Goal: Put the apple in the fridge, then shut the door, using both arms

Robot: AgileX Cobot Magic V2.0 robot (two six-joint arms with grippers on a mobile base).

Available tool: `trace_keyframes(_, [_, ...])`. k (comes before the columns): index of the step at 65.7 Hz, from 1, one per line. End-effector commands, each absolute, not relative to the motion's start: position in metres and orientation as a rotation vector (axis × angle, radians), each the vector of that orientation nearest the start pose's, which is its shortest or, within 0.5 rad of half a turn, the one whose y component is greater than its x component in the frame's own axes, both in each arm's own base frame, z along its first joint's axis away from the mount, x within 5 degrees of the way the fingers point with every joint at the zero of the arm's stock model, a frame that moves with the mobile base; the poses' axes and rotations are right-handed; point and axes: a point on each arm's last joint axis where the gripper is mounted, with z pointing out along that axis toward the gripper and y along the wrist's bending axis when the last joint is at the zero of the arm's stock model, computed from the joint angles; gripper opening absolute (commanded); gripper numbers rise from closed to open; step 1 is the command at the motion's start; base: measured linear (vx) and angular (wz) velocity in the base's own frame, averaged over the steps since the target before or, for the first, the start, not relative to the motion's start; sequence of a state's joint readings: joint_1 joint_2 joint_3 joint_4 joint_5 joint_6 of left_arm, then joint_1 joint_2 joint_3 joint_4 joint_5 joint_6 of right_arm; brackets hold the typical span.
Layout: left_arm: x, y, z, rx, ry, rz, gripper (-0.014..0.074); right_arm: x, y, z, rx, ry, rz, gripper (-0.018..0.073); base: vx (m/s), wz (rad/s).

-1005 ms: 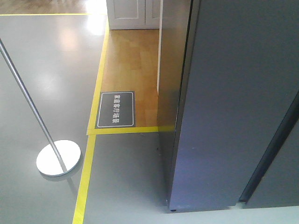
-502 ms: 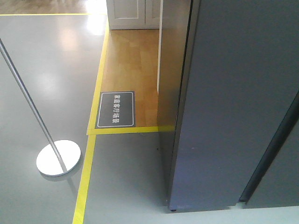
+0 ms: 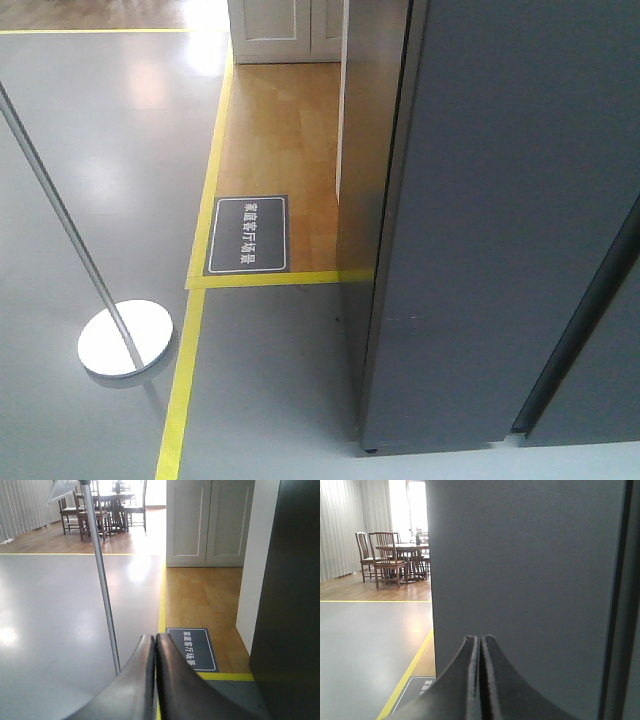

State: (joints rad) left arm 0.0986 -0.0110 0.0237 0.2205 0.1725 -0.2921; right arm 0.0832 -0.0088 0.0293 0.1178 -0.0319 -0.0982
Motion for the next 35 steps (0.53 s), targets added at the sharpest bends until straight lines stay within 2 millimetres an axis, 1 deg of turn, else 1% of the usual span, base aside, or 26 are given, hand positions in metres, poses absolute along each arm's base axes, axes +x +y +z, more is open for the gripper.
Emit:
trace_keyframes(1, [0.0542, 0.0070, 0.2031, -0.144, 1.560, 0.031, -0.0006, 0.0541, 0.0032, 0.2157, -0.043, 1.376, 0.060, -0.0003, 0.00, 0.00])
trace_keyframes(35, [0.0542, 0.0070, 0.2030, -0.144, 1.561, 0.032, -0.0006, 0.0541, 0.0032, 0.2157, -0.043, 1.376, 0.060, -0.0003, 0.00, 0.00])
